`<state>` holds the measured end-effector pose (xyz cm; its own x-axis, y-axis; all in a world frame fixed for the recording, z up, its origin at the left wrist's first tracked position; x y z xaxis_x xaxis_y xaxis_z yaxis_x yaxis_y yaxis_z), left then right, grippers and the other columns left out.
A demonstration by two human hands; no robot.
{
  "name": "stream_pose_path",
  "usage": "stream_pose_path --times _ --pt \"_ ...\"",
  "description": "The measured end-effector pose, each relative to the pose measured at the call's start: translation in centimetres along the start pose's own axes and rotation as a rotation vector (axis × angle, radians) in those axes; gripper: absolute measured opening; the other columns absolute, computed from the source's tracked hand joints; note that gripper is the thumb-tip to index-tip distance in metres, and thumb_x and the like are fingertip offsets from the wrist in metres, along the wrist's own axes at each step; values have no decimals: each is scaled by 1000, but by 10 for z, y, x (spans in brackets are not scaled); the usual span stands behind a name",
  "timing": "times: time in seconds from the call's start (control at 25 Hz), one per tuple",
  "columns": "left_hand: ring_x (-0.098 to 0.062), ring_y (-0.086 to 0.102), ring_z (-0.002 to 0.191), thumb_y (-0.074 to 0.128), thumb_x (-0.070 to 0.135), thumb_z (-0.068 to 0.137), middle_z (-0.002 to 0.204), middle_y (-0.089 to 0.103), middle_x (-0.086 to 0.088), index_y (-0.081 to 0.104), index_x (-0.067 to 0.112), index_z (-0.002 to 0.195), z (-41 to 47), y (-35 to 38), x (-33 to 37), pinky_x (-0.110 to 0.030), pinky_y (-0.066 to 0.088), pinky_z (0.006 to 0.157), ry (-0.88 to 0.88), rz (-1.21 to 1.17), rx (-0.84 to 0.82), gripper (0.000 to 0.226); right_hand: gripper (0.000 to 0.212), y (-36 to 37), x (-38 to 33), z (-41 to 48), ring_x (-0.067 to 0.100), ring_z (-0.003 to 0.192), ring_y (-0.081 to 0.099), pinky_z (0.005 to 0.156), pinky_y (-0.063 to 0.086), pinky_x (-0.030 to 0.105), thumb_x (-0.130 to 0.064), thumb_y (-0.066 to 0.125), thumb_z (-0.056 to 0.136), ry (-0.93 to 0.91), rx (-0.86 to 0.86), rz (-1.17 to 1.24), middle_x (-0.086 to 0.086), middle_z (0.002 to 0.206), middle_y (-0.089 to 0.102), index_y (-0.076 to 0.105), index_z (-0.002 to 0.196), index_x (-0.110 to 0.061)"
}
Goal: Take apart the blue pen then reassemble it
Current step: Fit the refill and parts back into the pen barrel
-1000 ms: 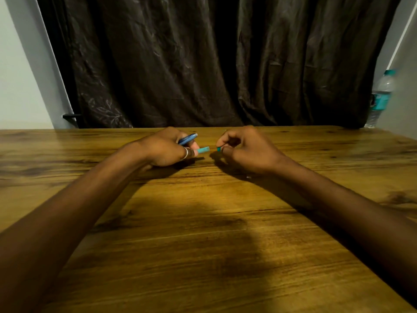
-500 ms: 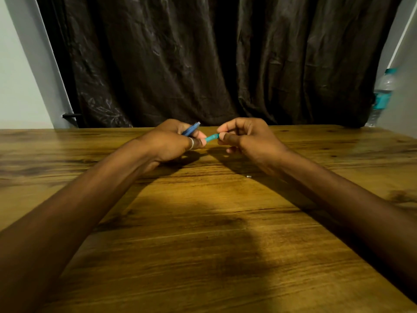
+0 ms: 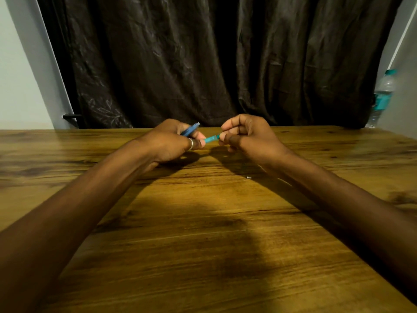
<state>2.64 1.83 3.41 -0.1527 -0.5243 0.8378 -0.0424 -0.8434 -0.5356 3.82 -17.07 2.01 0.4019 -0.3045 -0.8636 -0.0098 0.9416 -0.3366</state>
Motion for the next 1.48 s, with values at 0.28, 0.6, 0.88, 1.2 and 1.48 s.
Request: stream_pose_path --times 0.28,0.6,0.88,1.2,1.48 --pt "-8 67 83 71 18 88 89 74 4 77 22 97 3 0 -2 -21 48 70 36 39 -3 11 20 -2 2 1 3 68 71 58 53 18 -2 68 89 14 7 -3 4 80 73 59 101 -15" --pt "-8 65 84 70 17 89 91 73 3 77 20 99 -2 -1 0 -19 45 66 14 22 -11 12 21 1 2 1 9 67 69 57 54 19 1 67 89 3 7 27 10 79 73 56 104 -9" --pt "-11 64 83 73 19 87 88 73 1 77 22 93 1 0 -4 -23 49 75 37 40 -7 8 23 1 5 2 9 69 70 63 57 23 0 70 87 -14 -11 -53 3 76 72 57 99 -15" --pt "-12 64 87 73 20 87 93 74 -2 77 21 97 1 1 -5 -24 49 81 60 56 -23 11 32 -1 -1 -2 15 74 72 59 56 19 1 73 84 17 -45 -36 7 80 75 56 110 -10" --pt "-14 64 86 71 18 89 96 74 -8 76 16 105 -2 3 -6 -27 52 81 101 76 -54 16 34 -1 -4 -4 13 72 70 56 55 18 2 71 85 107 -55 26 13 84 74 56 115 -5"
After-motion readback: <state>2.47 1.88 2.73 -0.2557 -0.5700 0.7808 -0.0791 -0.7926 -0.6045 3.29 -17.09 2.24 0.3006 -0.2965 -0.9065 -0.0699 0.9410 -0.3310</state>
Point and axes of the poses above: each hand's wrist, its own z-axis towards the middle knuckle, its own y-axis out of the palm, x = y × z, the point moved 1 cm from there along z, towards the middle knuckle
